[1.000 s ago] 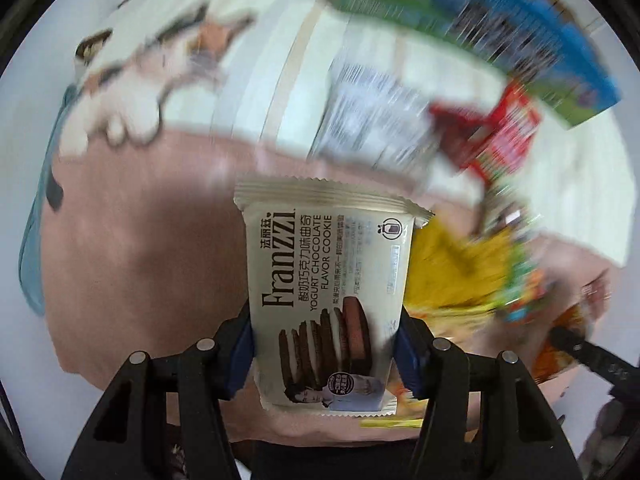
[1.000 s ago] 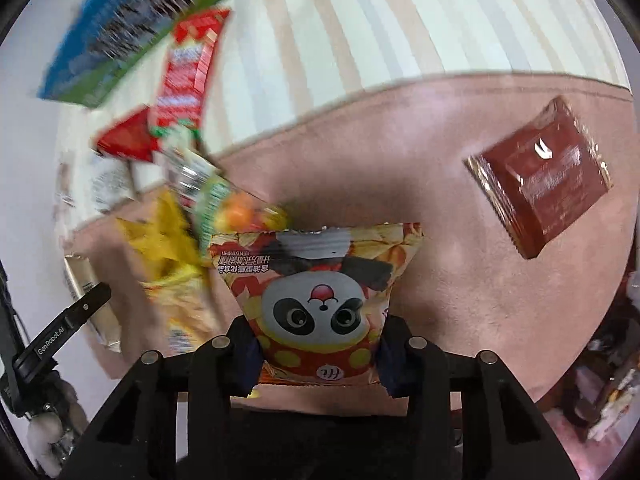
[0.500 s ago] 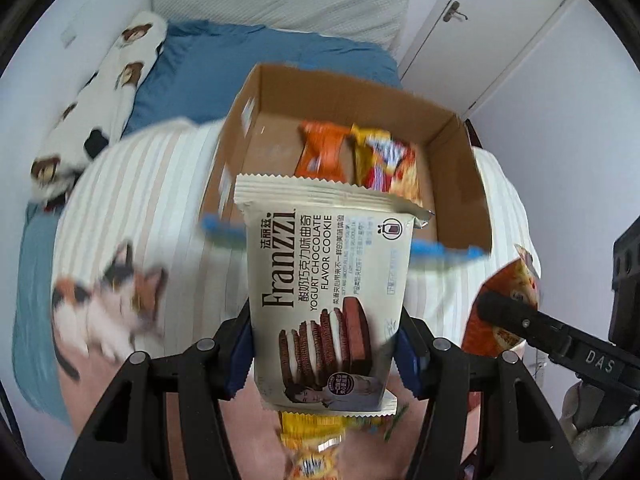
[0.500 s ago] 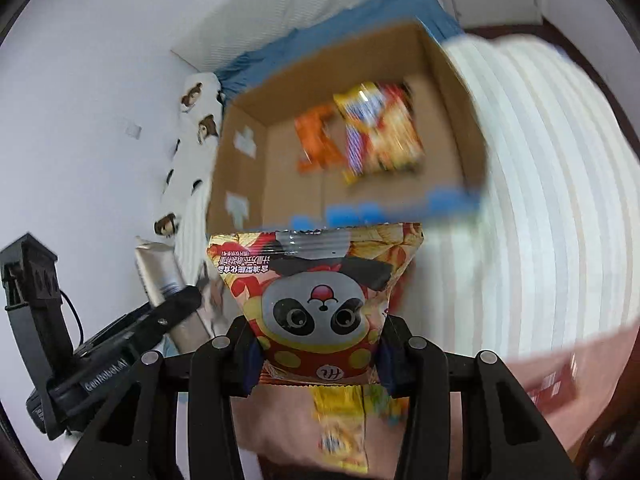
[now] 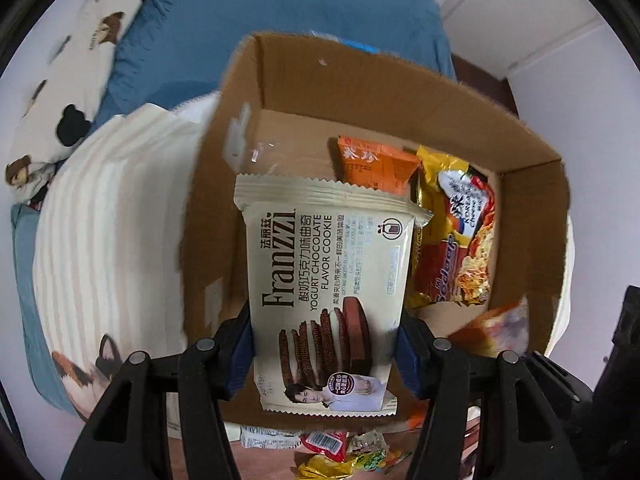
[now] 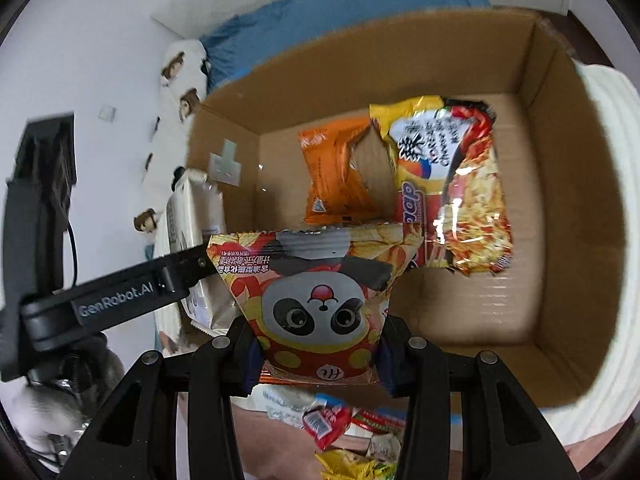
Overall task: Organize snacks
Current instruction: 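Carry both packs into the cardboard box and open both tools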
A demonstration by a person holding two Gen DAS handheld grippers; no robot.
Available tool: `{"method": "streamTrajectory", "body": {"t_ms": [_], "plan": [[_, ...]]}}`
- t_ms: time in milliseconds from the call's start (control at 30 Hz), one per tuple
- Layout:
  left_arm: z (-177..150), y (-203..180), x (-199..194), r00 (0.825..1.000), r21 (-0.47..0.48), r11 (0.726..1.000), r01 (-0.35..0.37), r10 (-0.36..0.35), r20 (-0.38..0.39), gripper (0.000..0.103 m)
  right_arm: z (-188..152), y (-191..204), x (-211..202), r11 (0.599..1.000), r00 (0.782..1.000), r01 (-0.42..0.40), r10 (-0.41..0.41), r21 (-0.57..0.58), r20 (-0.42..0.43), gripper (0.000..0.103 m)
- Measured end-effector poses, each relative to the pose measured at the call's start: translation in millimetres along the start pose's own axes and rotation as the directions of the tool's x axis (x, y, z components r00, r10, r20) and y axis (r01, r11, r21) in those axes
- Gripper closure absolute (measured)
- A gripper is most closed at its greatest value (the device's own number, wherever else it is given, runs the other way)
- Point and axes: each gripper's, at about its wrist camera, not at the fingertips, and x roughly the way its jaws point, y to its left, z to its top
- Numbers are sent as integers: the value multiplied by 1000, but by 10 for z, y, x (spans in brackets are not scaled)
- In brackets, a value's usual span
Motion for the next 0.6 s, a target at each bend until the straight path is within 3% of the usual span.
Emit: {"method": "streamTrajectory", "body": {"t_ms": [400, 467, 500, 533, 600], "plan": [[38, -88, 581, 983, 52, 995, -88, 95, -155, 45, 113, -124, 622, 1000, 992, 18, -16, 18, -126, 55], [18, -46, 660, 980, 16, 997, -81, 82, -182, 45, 167, -83, 745, 999, 985, 43, -40, 11, -167, 42], [11, -31, 673, 980, 3, 997, -76, 75, -183, 45, 169, -69, 771, 998, 982, 64, -63, 0, -177, 17], [0, -30, 671, 982, 1, 997, -78, 77, -172, 45, 169, -55, 784, 997, 981, 80, -79, -6, -176, 3], [-25, -49, 650, 984, 6, 997, -80, 80, -156, 38, 160, -28, 775, 996, 981, 84, -86, -17, -176, 3]]}}
